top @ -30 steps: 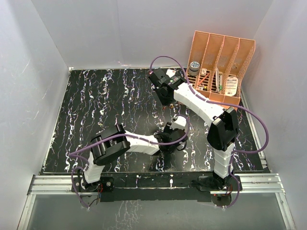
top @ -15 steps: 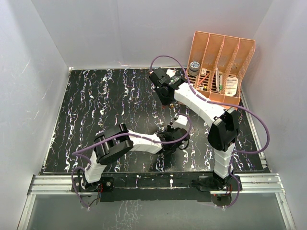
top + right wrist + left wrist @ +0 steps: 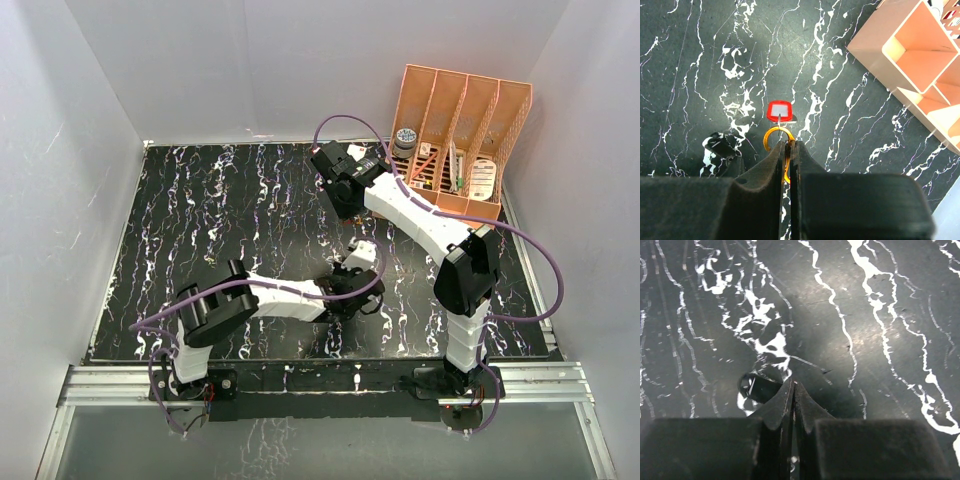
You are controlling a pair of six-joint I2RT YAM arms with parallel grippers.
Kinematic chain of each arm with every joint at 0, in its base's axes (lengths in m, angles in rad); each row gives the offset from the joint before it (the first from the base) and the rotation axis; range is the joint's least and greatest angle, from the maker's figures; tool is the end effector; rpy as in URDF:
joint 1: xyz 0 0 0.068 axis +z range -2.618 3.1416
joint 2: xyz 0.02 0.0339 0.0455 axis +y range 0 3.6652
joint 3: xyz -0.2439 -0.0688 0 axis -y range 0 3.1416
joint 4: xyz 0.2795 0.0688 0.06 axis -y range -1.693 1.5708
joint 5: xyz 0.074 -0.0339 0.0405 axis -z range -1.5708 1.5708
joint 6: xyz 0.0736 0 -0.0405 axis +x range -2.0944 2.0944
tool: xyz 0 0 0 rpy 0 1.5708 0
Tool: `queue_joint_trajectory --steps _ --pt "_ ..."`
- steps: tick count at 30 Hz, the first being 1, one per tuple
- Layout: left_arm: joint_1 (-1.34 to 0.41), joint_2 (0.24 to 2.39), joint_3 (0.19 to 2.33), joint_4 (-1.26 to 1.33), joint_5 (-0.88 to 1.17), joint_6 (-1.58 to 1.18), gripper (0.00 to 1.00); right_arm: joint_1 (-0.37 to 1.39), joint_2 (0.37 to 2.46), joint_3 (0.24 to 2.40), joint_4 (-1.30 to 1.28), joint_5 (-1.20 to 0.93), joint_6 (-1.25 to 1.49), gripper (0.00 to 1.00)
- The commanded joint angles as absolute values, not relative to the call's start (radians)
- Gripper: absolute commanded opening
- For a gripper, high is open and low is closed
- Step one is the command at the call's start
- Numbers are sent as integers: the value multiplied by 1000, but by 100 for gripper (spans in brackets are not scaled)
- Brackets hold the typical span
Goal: Put the keys on the keyring
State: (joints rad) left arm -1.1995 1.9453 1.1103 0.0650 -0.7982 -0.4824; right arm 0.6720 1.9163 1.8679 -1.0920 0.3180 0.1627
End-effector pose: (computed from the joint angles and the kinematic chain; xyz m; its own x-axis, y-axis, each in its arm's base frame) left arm 0.2056 -0.3828 0.0863 -0.4390 0.2349 -0.8672 0.2938 0.9497 0.1086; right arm 0.3624 0.2589 0.2586 -0.7811 -0.4247 -0.4577 -0.3676 0.9053 -0.2128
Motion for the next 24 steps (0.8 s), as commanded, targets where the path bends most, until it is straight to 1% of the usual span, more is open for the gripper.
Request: queue_joint_trajectory --steps 1,7,8,10,11,12,13,15,19,24 --pt "-1188 1825 1083 0 -877 -473 0 668 1855 1873 -1057 332 171 0" --pt "-1163 1730 1042 -32 -910 -459 0 667 1851 1867 -1052 329 171 0" --pt "-1159 1716 1035 -31 -906 -460 8 668 1850 1866 -1051 328 172 0" --pt "-1157 1690 1019 -23 -878 -460 34 668 1848 1864 -1051 328 172 0" --pt "-1157 1684 1017 -24 -862 -469 52 667 1848 1862 -1050 328 172 0" --pt "-1156 1681 1019 -29 -846 -480 60 667 1848 1862 -1049 328 172 0" --pt "-1154 1680 1022 -32 -826 -485 64 668 1849 1863 -1049 328 172 0" --pt "-1152 1690 1030 -41 -794 -497 67 667 1848 1863 -1049 327 170 0" --pt "-1140 1704 1027 -28 -721 -511 68 667 1846 1861 -1049 330 169 0" --pt "-1062 1654 950 53 -541 -552 68 668 1844 1858 -1049 333 166 0"
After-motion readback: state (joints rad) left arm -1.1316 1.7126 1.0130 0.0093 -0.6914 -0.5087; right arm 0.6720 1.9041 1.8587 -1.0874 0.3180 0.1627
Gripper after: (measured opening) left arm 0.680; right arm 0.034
